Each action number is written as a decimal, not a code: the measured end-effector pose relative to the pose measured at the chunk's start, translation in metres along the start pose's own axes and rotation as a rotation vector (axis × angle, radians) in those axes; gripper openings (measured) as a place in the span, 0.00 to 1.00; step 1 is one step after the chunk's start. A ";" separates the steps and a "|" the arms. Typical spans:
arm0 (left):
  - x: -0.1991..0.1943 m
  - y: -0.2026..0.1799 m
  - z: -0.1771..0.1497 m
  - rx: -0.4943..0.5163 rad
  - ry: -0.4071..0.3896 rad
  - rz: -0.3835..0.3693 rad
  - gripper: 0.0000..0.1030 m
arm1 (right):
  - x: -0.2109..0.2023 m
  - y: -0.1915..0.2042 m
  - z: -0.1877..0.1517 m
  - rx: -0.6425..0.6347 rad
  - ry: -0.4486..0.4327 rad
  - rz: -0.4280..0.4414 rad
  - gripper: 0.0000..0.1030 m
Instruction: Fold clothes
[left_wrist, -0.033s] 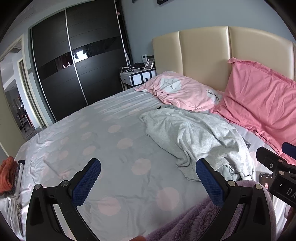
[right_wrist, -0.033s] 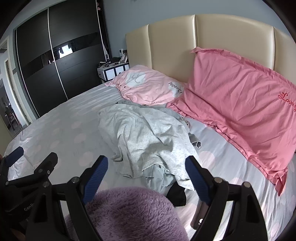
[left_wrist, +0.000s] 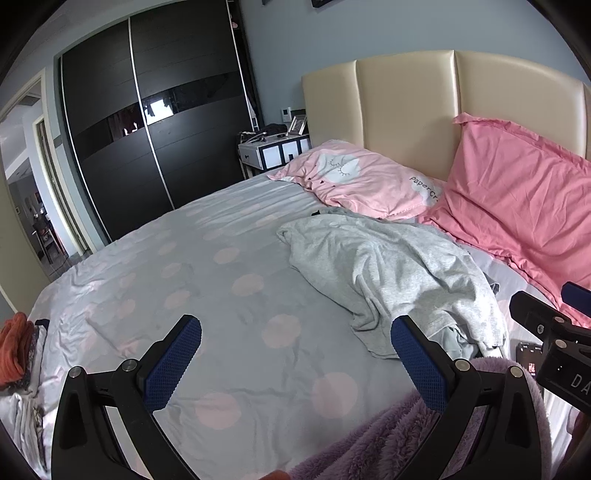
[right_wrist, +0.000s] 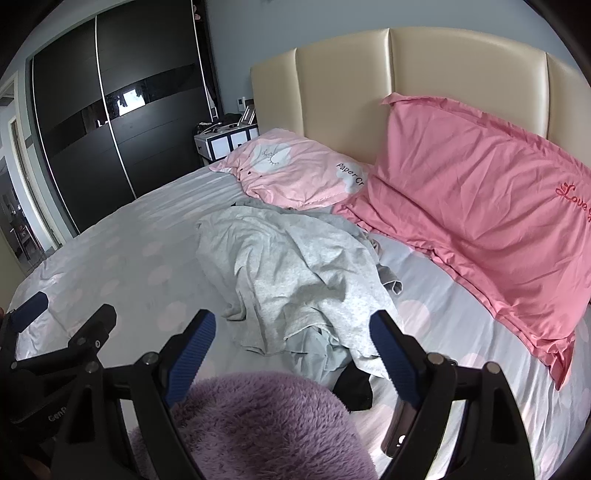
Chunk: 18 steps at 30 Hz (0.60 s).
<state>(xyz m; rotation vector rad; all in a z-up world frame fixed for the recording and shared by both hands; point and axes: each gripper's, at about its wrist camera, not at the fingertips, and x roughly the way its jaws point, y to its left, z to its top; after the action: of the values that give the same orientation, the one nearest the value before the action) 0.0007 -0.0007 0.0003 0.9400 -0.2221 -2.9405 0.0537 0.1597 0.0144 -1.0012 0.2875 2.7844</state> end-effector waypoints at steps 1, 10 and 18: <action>-0.001 0.001 0.000 -0.005 0.004 0.004 1.00 | 0.000 0.000 -0.001 -0.001 0.000 0.000 0.83; 0.001 0.004 -0.002 -0.012 0.020 -0.003 1.00 | 0.002 0.005 -0.008 -0.009 0.004 -0.006 0.83; 0.002 0.008 -0.002 -0.024 0.054 0.012 1.00 | 0.002 0.005 -0.007 -0.015 0.014 -0.001 0.83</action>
<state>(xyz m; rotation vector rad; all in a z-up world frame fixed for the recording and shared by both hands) 0.0005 -0.0092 -0.0014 1.0095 -0.1897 -2.8956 0.0550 0.1531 0.0082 -1.0250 0.2682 2.7836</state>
